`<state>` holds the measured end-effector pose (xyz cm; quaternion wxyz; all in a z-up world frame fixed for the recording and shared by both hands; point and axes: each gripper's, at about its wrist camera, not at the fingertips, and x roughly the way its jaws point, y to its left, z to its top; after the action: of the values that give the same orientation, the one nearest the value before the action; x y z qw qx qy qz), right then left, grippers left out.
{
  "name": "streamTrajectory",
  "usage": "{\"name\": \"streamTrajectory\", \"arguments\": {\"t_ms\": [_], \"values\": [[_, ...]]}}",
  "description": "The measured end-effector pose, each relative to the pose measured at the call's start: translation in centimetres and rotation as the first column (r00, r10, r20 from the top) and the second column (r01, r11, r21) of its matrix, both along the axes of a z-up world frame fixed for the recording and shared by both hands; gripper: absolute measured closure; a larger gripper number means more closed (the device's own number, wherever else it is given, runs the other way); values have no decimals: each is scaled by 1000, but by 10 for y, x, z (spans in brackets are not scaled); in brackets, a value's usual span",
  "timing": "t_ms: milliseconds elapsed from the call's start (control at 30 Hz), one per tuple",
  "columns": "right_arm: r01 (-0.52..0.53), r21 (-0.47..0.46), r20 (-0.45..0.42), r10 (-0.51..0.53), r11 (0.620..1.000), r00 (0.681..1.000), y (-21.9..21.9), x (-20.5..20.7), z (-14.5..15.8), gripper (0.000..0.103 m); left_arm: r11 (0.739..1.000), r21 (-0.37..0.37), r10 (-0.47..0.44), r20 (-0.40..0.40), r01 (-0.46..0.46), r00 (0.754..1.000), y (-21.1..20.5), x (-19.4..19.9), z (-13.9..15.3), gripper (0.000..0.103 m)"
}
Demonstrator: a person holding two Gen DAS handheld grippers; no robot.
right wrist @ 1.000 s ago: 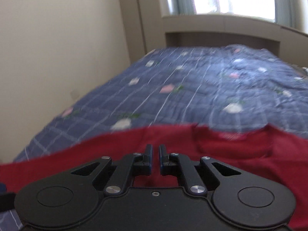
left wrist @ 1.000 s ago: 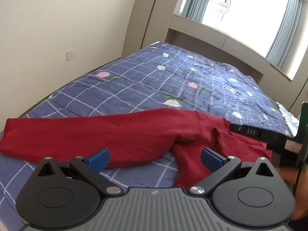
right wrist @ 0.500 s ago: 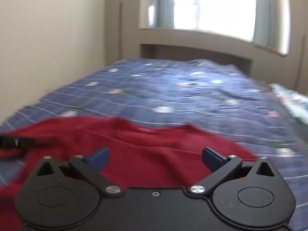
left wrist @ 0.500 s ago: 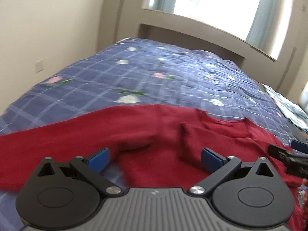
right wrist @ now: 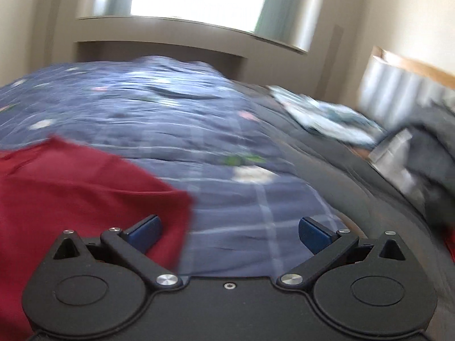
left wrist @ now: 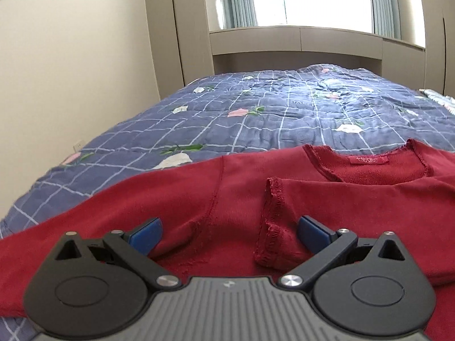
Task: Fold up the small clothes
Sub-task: 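Carry the cuff across the sweater body and open the right gripper, then move the left gripper toward the cuff of the other red sleeve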
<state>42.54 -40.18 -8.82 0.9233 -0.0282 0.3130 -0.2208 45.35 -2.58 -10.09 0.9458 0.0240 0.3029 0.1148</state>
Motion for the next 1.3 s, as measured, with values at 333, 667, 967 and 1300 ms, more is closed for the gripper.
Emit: {"name": "streamTrajectory", "arguments": {"t_ms": [333,667,967,1300], "values": [[-180,-154,38,188,971,981,55,-87,26,1,999,-32,-3,-2,3,1000,9,1,0,0],[-294,-439,-70,294,849,953,133,-90,-12,1,998,-56,-6,4,6,1000,13,0,-1,0],[86,-362,136,-39,928,990,84,-91,0,1,998,-59,-7,5,8,1000,13,0,0,0],[37,-418,-1,-42,908,999,100,-97,-18,1,998,-59,-9,6,9,1000,14,0,-1,0]]}}
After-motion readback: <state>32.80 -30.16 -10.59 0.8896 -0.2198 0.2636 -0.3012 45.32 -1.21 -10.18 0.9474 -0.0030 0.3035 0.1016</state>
